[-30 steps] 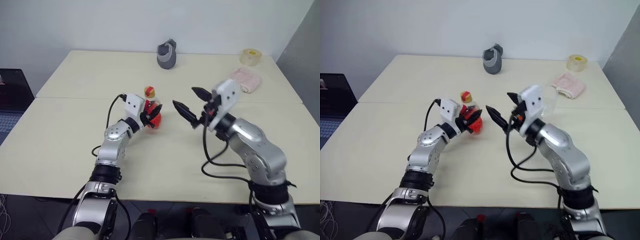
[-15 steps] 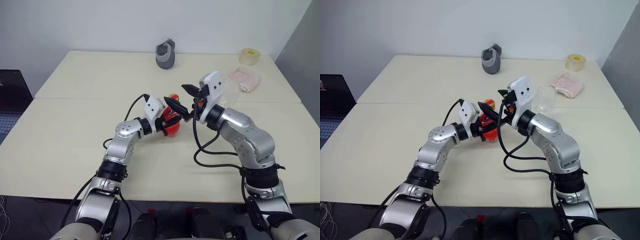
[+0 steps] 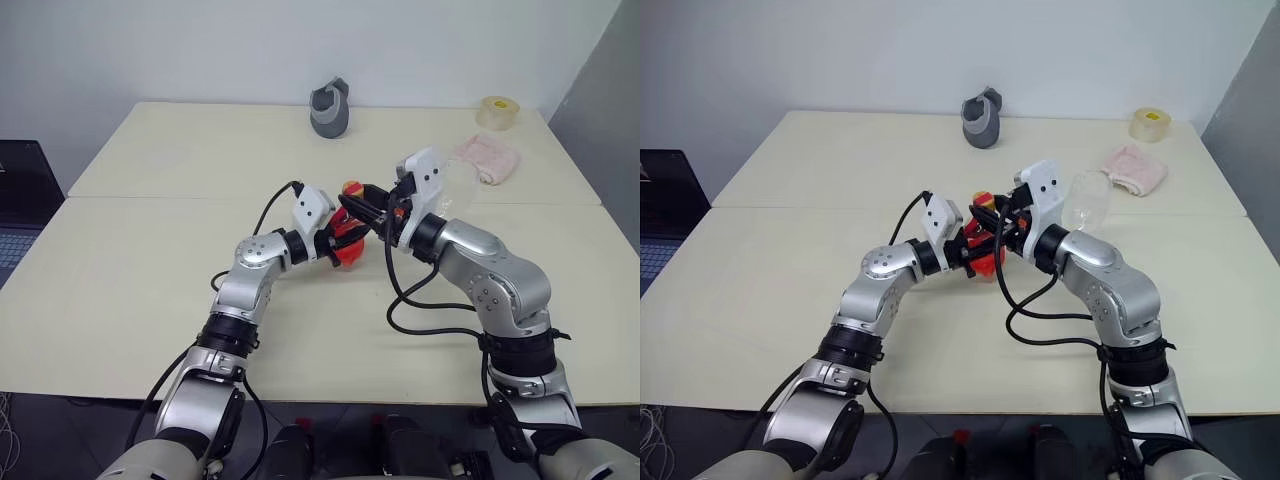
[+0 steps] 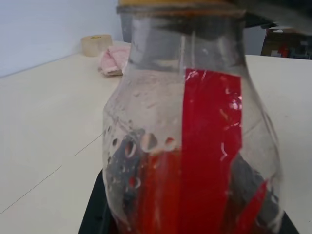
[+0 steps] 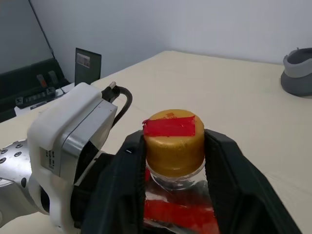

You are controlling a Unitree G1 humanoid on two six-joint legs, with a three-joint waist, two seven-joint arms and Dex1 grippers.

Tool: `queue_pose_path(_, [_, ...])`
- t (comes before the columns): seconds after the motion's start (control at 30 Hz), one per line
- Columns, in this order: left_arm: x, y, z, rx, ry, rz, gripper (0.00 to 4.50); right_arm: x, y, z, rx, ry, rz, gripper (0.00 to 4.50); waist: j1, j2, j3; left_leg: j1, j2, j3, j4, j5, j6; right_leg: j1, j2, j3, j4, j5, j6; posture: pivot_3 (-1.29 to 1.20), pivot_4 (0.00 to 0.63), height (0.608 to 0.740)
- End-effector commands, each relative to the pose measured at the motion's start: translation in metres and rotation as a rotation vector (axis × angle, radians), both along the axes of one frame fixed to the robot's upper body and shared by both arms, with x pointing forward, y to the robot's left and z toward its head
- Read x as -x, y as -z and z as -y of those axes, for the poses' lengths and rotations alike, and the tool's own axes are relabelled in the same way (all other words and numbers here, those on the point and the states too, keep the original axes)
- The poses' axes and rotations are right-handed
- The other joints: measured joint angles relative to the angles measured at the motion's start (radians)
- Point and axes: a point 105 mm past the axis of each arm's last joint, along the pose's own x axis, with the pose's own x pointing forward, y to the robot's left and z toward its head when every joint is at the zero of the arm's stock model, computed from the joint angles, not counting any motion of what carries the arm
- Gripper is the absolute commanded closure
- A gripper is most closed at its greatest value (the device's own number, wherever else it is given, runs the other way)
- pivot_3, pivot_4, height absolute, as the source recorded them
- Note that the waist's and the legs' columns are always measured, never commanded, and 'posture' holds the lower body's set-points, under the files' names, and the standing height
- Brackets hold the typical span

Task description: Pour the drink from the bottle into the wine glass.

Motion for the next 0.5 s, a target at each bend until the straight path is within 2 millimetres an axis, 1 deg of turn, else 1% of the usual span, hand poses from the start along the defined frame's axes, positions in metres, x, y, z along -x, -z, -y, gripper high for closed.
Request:
queue_pose_path(0.03, [0.005,-0.014,0.000,0.027,0.003,0.063,3.13,0.009,-0.021,-0.003,-0.080,-0.032,0.042,3.14,-0.001,0.000,0.000,0.000,0.000,0.000,0.000,0.000,0.000,0.000,0.000,0.000,0.000,0.000,0.000,0.00,0.150,0.740])
queue_pose_path(0.17, [0.014,-0.011,-0.001,0.027,0.010,0.059,3.13,0.010,-0.025,-0.007,-0.087,-0.058,0.052,3.14,-0.003,0.000,0.000,0.000,0.000,0.000,0.000,0.000,0.000,0.000,0.000,0.000,0.000,0.000,0.000,0.00,0.150,0.740])
queue_pose_path(0.27, [0.023,-0.012,-0.002,0.034,0.025,0.060,3.13,0.017,-0.030,-0.014,-0.093,-0.137,0.069,3.14,-0.006,0.000,0.000,0.000,0.000,0.000,0.000,0.000,0.000,0.000,0.000,0.000,0.000,0.000,0.000,0.00,0.150,0.740])
queue_pose_path(0.37, [0.036,-0.016,-0.004,0.033,0.062,0.065,3.13,0.028,-0.034,-0.022,-0.069,-0.276,0.103,3.14,-0.008,0.001,0.000,0.000,0.000,-0.001,0.000,0.000,0.001,0.000,0.000,0.000,0.000,0.000,0.000,0.00,0.150,0.740])
queue_pose_path(0.5, [0.059,-0.021,-0.011,0.016,0.139,0.065,3.13,0.042,-0.037,-0.030,-0.039,-0.485,0.127,3.14,-0.011,0.001,0.001,0.000,0.000,0.000,0.000,-0.001,0.002,0.000,0.000,0.000,0.000,0.000,0.000,0.00,0.150,0.740])
